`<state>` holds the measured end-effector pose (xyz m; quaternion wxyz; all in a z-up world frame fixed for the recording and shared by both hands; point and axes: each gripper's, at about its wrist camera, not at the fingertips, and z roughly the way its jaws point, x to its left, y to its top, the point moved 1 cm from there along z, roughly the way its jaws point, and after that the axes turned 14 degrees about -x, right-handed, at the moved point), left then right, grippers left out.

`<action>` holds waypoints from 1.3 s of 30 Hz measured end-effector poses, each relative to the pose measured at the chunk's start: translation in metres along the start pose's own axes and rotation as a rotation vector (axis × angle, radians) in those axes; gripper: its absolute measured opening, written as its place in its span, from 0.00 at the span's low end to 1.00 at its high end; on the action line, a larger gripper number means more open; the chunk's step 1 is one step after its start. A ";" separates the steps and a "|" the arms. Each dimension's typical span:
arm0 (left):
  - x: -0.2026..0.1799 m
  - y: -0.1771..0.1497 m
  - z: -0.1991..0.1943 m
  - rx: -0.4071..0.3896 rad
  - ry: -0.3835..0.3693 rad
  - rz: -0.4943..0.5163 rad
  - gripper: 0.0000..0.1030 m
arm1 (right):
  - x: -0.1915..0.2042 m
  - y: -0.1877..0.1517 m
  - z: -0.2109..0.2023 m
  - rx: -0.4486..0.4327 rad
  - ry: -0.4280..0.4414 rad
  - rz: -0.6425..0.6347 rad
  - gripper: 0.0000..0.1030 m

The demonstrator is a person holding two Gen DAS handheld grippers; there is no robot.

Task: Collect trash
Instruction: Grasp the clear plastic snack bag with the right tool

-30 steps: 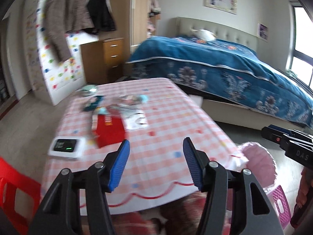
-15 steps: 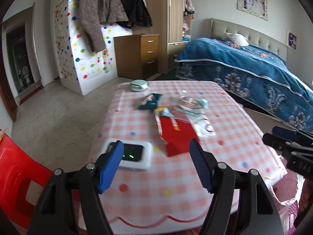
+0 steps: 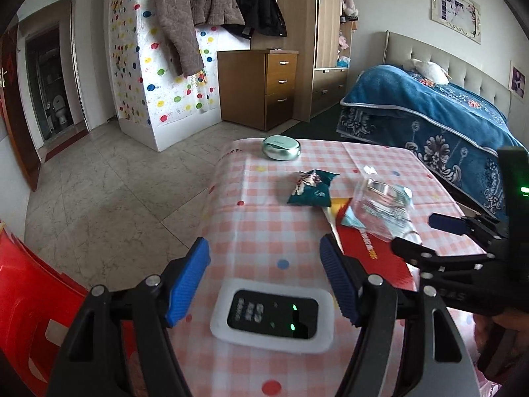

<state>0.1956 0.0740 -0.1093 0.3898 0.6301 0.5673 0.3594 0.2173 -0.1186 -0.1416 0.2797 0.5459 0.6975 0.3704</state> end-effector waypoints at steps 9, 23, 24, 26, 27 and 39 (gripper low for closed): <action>0.006 -0.004 0.017 0.022 0.004 -0.017 0.66 | 0.014 0.005 0.051 0.083 0.013 -0.035 0.80; 0.000 -0.003 0.000 0.019 0.013 0.008 0.66 | 0.020 0.007 0.028 -0.003 0.037 -0.058 0.00; -0.001 -0.002 -0.001 0.016 0.014 0.014 0.66 | 0.020 0.007 0.023 -0.021 0.035 -0.063 0.00; -0.005 0.001 -0.003 0.012 0.014 0.027 0.66 | 0.019 0.010 0.005 -0.071 0.036 -0.070 0.00; -0.008 0.002 -0.003 0.011 0.013 0.030 0.66 | 0.017 0.012 -0.002 -0.090 0.039 -0.068 0.00; -0.033 -0.001 0.000 0.014 -0.013 0.051 0.66 | -0.039 0.000 -0.013 -0.030 -0.047 0.010 0.45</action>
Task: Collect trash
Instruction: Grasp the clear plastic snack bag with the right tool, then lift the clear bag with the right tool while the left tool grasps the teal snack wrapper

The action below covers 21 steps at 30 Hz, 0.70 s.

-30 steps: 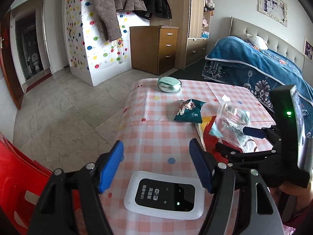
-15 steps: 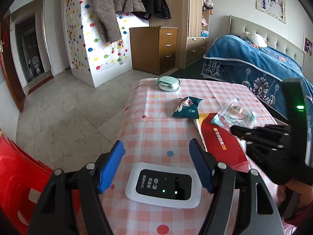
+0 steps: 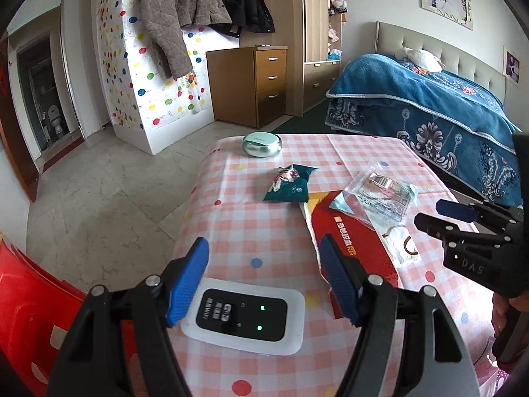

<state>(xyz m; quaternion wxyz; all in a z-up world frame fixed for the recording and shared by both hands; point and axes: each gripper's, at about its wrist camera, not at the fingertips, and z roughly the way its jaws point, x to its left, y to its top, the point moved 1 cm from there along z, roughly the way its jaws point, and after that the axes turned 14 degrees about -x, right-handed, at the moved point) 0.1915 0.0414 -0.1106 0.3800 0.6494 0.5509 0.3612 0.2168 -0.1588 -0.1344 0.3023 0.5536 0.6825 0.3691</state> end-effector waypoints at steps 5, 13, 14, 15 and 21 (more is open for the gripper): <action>-0.001 0.000 0.002 -0.004 -0.002 -0.005 0.66 | -0.017 -0.003 0.008 0.032 -0.016 0.101 0.63; 0.009 -0.005 0.010 0.008 0.003 -0.028 0.66 | -0.016 -0.009 0.054 0.127 -0.085 0.157 0.85; 0.011 -0.006 0.012 0.012 0.005 -0.031 0.66 | -0.015 -0.008 0.056 0.124 -0.089 0.160 0.85; 0.013 -0.007 0.013 0.014 0.005 -0.032 0.66 | -0.014 -0.007 0.060 0.127 -0.109 0.156 0.87; 0.018 -0.011 0.018 0.027 0.010 -0.048 0.66 | -0.012 -0.003 0.072 0.120 -0.119 0.105 0.78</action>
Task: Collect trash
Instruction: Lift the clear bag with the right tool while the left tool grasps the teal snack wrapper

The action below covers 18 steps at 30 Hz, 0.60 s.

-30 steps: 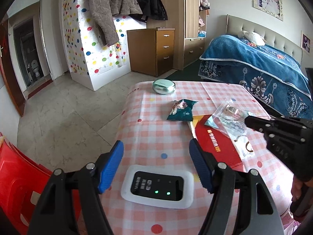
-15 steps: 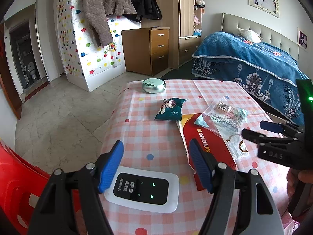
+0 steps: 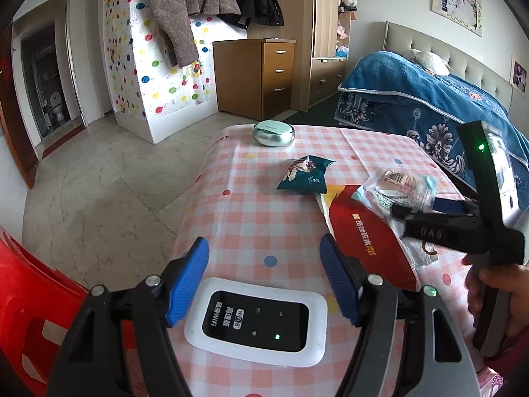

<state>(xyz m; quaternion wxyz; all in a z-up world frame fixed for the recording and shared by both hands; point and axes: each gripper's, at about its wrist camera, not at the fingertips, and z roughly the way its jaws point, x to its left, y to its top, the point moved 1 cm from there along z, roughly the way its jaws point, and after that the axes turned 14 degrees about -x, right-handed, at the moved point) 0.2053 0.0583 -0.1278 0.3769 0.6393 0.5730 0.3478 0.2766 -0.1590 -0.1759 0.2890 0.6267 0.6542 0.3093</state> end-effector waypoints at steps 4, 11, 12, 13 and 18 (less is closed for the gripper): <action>-0.002 -0.002 -0.002 0.002 0.001 0.009 0.66 | 0.004 -0.001 -0.005 -0.053 0.032 -0.025 0.12; -0.009 0.008 -0.012 -0.017 0.005 0.037 0.66 | -0.007 0.009 -0.057 -0.219 0.125 0.034 0.00; -0.011 0.010 -0.012 -0.021 0.003 0.043 0.66 | -0.010 0.011 -0.067 -0.239 0.131 0.040 0.00; -0.014 0.013 -0.011 -0.023 0.005 0.053 0.66 | -0.013 0.013 -0.077 -0.258 0.129 0.041 0.00; -0.029 0.027 0.007 -0.010 -0.003 0.085 0.74 | -0.015 0.022 -0.098 -0.303 0.095 0.028 0.00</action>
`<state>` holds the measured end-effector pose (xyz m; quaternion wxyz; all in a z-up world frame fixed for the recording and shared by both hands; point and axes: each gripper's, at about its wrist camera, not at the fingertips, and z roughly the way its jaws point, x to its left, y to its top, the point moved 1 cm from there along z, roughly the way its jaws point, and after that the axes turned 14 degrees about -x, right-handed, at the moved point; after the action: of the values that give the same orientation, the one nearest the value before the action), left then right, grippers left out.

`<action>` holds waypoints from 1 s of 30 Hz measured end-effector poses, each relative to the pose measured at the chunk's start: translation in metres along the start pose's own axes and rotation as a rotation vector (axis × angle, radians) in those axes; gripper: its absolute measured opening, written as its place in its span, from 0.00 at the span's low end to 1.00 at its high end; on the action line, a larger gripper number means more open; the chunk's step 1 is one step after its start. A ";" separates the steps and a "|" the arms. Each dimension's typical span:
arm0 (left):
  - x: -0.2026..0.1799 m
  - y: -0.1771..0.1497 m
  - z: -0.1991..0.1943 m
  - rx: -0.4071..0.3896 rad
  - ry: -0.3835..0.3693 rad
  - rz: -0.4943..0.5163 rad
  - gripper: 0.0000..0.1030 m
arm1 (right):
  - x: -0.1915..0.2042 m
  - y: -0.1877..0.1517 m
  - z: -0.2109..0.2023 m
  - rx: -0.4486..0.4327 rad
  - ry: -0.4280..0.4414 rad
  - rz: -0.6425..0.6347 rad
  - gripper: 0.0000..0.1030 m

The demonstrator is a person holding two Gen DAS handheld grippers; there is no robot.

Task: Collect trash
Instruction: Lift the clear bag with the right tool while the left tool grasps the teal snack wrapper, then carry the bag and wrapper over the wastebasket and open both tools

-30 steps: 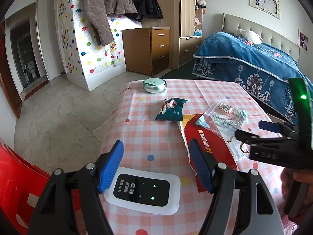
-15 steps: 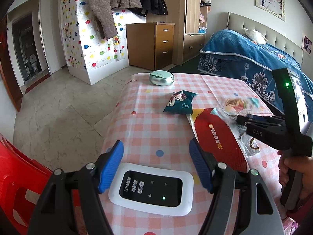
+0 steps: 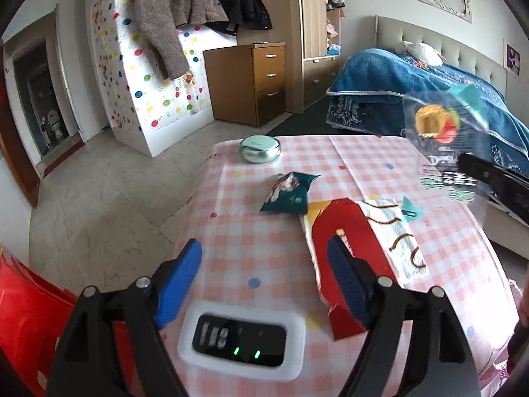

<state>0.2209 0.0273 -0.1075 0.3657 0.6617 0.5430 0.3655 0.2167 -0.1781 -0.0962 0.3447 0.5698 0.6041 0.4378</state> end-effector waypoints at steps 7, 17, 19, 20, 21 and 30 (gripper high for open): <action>-0.011 0.016 0.060 0.077 -0.031 0.008 0.60 | -0.010 0.013 -0.006 -0.020 0.034 0.036 0.00; -0.012 0.015 0.129 0.215 -0.065 -0.033 0.71 | -0.030 0.012 -0.001 -0.017 0.077 0.095 0.00; -0.013 0.012 0.136 0.259 -0.072 -0.045 0.59 | -0.032 0.010 0.000 -0.012 0.080 0.097 0.00; -0.012 0.011 0.136 0.259 -0.074 -0.059 0.50 | -0.033 0.008 0.001 -0.009 0.082 0.100 0.00; -0.010 0.011 0.135 0.252 -0.071 -0.063 0.50 | -0.035 0.007 0.000 -0.007 0.083 0.103 0.00; -0.030 0.022 0.045 0.067 -0.146 -0.072 0.36 | -0.041 0.003 -0.045 -0.031 0.056 0.159 0.00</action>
<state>0.2661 -0.0089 -0.1111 0.3950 0.6785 0.5502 0.2844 0.1816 -0.2249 -0.0797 0.3003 0.5983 0.5595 0.4887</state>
